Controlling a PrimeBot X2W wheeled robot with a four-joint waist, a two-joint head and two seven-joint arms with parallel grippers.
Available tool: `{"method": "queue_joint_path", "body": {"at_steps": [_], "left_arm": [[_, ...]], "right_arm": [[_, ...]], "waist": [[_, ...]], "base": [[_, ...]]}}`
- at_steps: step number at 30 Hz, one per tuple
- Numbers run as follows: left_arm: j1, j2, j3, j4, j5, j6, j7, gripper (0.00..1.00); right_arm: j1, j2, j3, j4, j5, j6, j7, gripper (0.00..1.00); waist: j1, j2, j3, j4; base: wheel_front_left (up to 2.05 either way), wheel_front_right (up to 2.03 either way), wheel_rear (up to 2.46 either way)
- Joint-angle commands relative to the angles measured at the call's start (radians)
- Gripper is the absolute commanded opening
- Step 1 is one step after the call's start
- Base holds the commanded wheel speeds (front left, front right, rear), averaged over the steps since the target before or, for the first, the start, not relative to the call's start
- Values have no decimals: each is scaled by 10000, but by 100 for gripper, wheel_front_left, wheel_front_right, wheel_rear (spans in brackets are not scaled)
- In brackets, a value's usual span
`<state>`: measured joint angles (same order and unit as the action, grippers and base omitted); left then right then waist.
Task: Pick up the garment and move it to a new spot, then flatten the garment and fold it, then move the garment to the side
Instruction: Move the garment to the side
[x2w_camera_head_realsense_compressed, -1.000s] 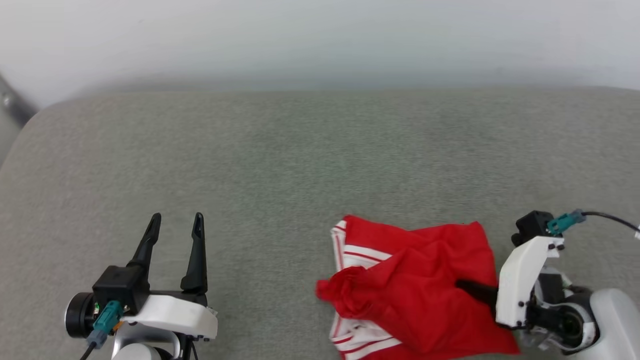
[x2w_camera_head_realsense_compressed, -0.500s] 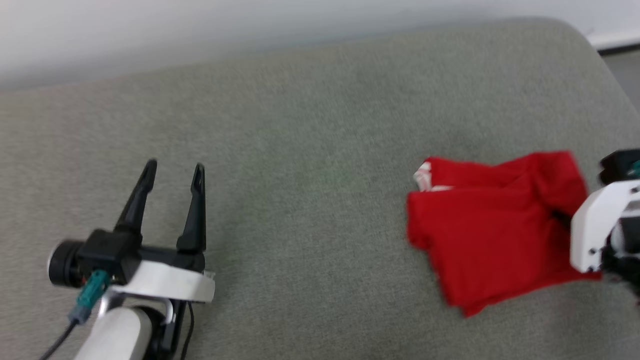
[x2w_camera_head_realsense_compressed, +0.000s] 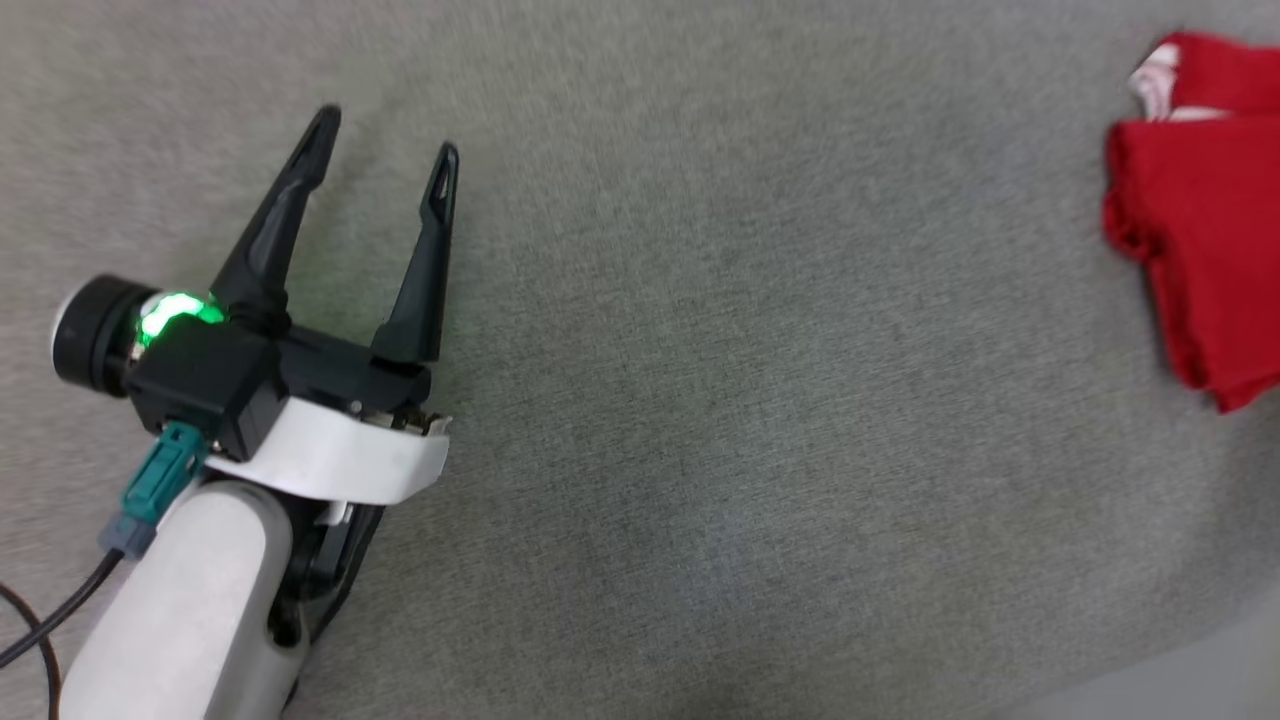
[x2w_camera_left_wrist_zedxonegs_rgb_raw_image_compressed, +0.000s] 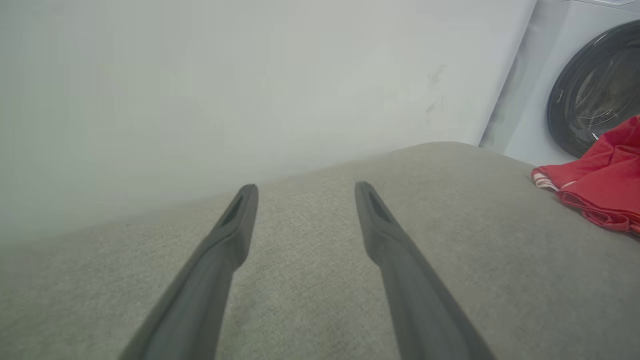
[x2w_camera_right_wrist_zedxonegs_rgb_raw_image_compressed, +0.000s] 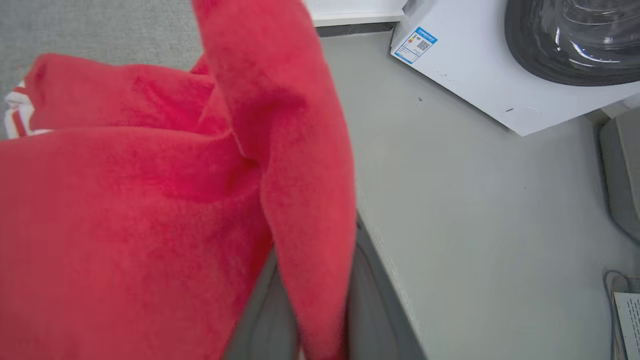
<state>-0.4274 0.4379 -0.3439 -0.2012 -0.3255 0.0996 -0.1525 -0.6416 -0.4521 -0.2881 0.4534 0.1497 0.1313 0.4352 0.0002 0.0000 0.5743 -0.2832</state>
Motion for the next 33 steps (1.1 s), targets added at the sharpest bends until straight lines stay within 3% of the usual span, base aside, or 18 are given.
{"method": "queue_joint_path", "body": {"at_steps": [1, 3, 4, 5, 6, 7, 13, 18, 24, 33], "left_arm": [[-267, 69, -28, -76, 70, -49, 49, 100], [-461, 71, -101, -122, 130, -103, 81, 100], [-540, 70, -135, -144, 144, -126, 108, 100], [-600, 79, -163, -147, 154, -161, 122, 100], [-645, 81, -176, -138, 166, -176, 126, 100], [-691, 86, -190, -125, 174, -169, 124, 100], [-566, 89, -184, 81, 110, -128, -21, 100], [-125, -61, -141, 462, -69, 31, -316, 100], [743, -361, -70, 1061, -387, 278, -660, 100], [2206, -864, 105, 1876, -887, 700, -951, 100]], "right_arm": [[-283, 191, -308, 98, -305, -11, -326, 0], [-476, 402, -818, 289, -667, -13, -648, 0], [-558, 502, -1032, 345, -872, -11, -861, 8], [-649, 621, -1221, 415, -1079, -13, -1097, 41], [-688, 740, -1386, 520, -1275, -11, -1281, 97], [-736, 846, -1575, 576, -1463, -13, -1547, 100], [-929, 1218, -2363, 845, -2764, -13, -3253, 100], [-650, 1233, -2367, 1159, -2956, -13, -4452, 100], [245, 1142, -1639, 1365, -2399, -13, -5310, 100], [2529, 1966, 206, 266, -1218, -11, -5562, 100]], "waist": [[-2, 0, 790, -147], [-2, 0, 1014, -96], [-2, 0, 1108, -72], [-2, 0, 1184, -50], [-2, 0, 1239, -29], [-2, 0, 1285, -8], [-2, 0, 1118, 81], [-2, 0, 255, 151], [-2, 0, -1188, 390], [-2, 0, -3218, 1110]], "base": [[0, 0, 0], [0, 0, 0], [0, 0, 0], [0, 0, 0], [0, 0, 0], [0, 0, 0], [0, 0, 0], [0, 0, 0], [0, 0, 0], [0, 0, 0]]}}
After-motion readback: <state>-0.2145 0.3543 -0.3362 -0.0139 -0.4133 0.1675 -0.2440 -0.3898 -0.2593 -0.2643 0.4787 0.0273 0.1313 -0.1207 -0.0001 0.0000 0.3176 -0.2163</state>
